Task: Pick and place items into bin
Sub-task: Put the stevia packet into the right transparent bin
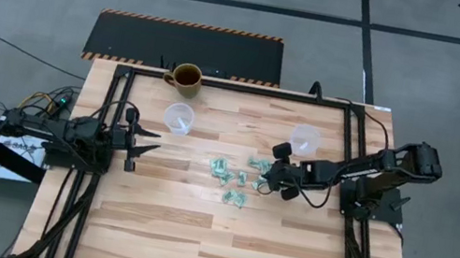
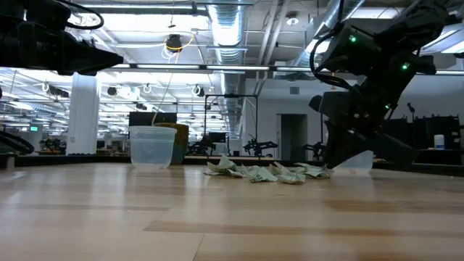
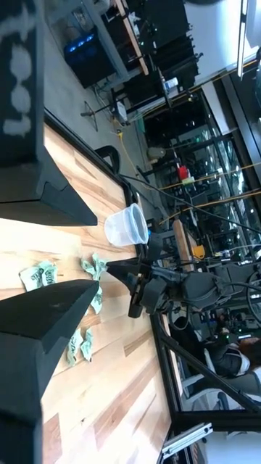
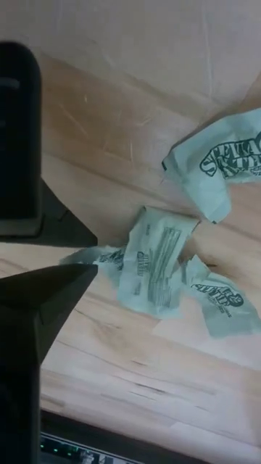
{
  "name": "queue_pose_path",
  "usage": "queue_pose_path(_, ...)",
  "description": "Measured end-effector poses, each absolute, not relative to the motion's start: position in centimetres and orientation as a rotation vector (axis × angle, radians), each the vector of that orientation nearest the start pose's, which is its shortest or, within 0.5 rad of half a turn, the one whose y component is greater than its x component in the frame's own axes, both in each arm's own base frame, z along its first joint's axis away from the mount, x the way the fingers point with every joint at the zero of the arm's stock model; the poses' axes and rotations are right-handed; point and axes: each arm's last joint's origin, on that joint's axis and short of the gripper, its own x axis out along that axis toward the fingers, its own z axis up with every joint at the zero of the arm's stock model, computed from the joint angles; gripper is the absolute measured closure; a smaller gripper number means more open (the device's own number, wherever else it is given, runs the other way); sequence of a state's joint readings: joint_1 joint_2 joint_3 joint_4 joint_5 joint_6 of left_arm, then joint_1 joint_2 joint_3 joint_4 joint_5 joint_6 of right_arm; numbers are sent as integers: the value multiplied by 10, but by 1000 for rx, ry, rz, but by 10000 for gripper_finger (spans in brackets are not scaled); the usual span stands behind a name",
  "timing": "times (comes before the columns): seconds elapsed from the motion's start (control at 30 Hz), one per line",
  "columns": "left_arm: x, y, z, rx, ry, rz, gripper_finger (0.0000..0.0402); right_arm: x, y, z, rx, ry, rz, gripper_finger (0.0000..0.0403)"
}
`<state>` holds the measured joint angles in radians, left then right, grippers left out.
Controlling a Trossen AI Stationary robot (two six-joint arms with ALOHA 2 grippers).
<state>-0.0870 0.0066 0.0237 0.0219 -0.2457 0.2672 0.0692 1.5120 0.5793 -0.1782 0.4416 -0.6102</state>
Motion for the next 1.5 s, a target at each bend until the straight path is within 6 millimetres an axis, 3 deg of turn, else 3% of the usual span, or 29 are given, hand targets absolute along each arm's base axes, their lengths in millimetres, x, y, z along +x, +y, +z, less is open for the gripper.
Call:
queue_pose_path(0.17,96,-1,173,269,-17,163,281,241,4,122,-824,1164,7,399)
queue_pose_path(0.53,96,-1,173,261,-17,163,281,241,5,126,-827,1175,14,401)
queue_pose_path(1.17,96,-1,173,260,-17,163,281,252,32,200,-782,1439,69,403)
queue_pose_path(1.5,96,-1,173,266,-16,163,281,252,23,228,-788,1525,-25,403)
